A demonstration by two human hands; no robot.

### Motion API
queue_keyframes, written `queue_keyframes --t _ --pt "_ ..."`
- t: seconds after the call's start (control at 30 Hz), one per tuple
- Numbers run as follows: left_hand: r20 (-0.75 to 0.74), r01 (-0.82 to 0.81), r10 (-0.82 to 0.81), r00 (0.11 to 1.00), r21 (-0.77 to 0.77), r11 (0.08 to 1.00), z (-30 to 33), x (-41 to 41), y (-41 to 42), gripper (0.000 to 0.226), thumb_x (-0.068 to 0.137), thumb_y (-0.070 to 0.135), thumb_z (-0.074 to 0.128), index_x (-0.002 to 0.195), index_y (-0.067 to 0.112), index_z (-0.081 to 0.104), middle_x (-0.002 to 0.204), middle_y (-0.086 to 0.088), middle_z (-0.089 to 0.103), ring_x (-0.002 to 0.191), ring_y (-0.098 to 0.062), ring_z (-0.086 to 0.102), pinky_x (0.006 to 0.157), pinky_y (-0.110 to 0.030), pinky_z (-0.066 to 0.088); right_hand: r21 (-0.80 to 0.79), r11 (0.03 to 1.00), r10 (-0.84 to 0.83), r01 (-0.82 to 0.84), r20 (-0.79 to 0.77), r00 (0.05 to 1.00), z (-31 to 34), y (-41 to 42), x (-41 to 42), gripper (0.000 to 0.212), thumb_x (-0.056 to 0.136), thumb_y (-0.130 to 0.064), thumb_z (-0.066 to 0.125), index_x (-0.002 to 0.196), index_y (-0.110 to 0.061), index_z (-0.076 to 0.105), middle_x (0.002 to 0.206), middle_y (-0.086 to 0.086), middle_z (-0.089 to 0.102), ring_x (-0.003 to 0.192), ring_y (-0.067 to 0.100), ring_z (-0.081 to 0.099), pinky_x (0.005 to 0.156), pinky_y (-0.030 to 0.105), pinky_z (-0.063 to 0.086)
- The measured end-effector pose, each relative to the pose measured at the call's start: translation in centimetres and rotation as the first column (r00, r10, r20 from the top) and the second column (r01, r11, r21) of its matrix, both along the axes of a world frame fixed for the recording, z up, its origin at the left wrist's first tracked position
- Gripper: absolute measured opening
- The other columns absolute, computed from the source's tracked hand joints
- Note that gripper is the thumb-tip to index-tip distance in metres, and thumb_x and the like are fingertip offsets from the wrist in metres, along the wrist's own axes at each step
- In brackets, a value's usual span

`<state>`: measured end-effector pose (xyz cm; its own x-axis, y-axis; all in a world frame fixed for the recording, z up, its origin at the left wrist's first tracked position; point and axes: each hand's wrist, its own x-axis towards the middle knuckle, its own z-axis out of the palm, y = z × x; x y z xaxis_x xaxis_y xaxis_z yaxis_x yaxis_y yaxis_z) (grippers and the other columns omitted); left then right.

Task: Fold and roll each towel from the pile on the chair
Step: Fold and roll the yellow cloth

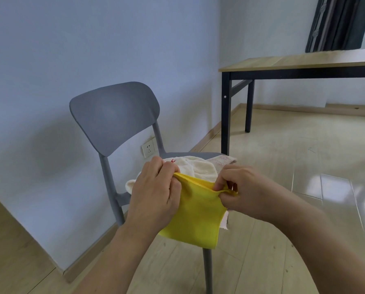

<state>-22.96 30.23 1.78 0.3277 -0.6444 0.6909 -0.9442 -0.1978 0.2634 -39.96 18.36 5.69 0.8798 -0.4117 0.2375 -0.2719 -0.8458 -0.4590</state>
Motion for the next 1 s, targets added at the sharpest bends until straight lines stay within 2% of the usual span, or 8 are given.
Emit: queue_keyframes --t 0.17,0.3,0.43,0.53,0.6,0.73,0.87,1.0 --pt "-0.055 -0.018 0.019 0.998 0.019 1.0 -0.1 0.1 0.0 0.03 0.09 0.037 0.023 0.087 0.021 0.049 0.092 0.011 0.036 0.083 -0.007 0.042 0.067 -0.009 0.031 0.172 0.985 0.01 -0.008 -0.013 1.0 0.1 0.7 0.2 0.014 0.079 -0.016 0.065 0.078 -0.029 0.061 0.073 -0.014 0.053 0.056 -0.001 0.051 0.051 0.01 0.041" --pt "-0.115 0.045 -0.047 0.992 -0.022 0.999 0.2 -0.1 0.1 0.035 0.089 0.034 0.027 0.082 0.016 0.056 0.089 0.013 0.031 0.087 -0.006 0.043 0.067 -0.011 0.036 0.211 0.977 0.035 -0.02 -0.064 0.997 -0.1 0.9 0.4 0.01 0.078 -0.016 0.067 0.087 -0.019 0.07 0.067 -0.013 0.051 0.053 -0.008 0.046 0.048 0.009 0.038" --pt "-0.154 0.061 -0.071 0.985 -0.072 0.996 0.4 -0.2 0.4 0.026 0.091 0.024 0.041 0.083 0.018 0.065 0.091 0.018 0.029 0.097 0.002 0.042 0.07 -0.008 0.038 0.152 0.988 -0.008 0.02 -0.076 0.997 -0.3 1.0 0.7 0.01 0.08 -0.02 0.067 0.089 -0.023 0.072 0.076 -0.013 0.059 0.054 -0.003 0.047 0.053 0.013 0.041" --pt "-0.143 0.057 -0.066 0.987 -0.064 0.996 0.5 0.0 0.3 0.022 0.09 0.021 0.048 0.085 0.018 0.069 0.101 0.02 0.03 0.103 0.005 0.042 0.074 -0.005 0.037 0.046 0.997 -0.064 0.066 -0.047 0.997 -0.6 0.8 0.9 0.012 0.084 -0.02 0.062 0.092 -0.025 0.07 0.079 -0.015 0.058 0.069 0.006 0.052 0.063 0.018 0.045" --pt "-0.126 0.067 -0.068 0.99 -0.01 0.998 0.6 0.5 0.2 0.024 0.089 0.02 0.047 0.085 0.017 0.07 0.108 0.017 0.039 0.097 0.001 0.043 0.076 -0.005 0.036 -0.012 0.997 -0.08 0.081 0.016 0.997 -0.7 0.7 0.9 0.015 0.085 -0.018 0.058 0.094 -0.028 0.065 0.074 -0.018 0.052 0.069 0.004 0.051 0.058 0.014 0.041" --pt "-0.087 0.085 -0.077 0.993 0.1 0.991 0.3 1.3 0.0 0.027 0.093 0.017 0.044 0.099 0.017 0.071 0.109 0.011 0.059 0.098 0.002 0.035 0.087 -0.009 0.031 -0.007 0.997 -0.07 0.071 0.112 0.991 -1.0 0.4 0.7 0.03 0.089 -0.013 0.051 0.109 -0.034 0.046 0.084 -0.009 0.059 0.069 0.006 0.055 0.06 0.023 0.048" --pt "-0.094 0.097 -0.091 0.991 0.061 0.993 0.2 1.1 0.0 0.034 0.092 0.026 0.039 0.105 0.018 0.069 0.108 0.016 0.053 0.101 0.001 0.037 0.086 -0.007 0.028 -0.079 0.994 -0.065 0.07 0.07 0.995 -1.1 0.3 0.6 0.021 0.088 -0.014 0.05 0.091 -0.034 0.052 0.073 -0.011 0.052 0.066 0.006 0.05 0.057 0.018 0.041" --pt "-0.114 0.103 -0.101 0.988 0.013 0.995 0.2 0.8 -0.2 0.046 0.09 0.038 0.031 0.107 0.018 0.069 0.107 0.019 0.046 0.103 0.003 0.035 0.087 -0.009 0.03 -0.039 0.998 -0.047 0.047 0.0 0.999 -1.2 0.4 1.0 0.017 0.088 -0.018 0.054 0.093 -0.034 0.058 0.078 -0.016 0.052 0.07 0.003 0.049 0.058 0.013 0.039"
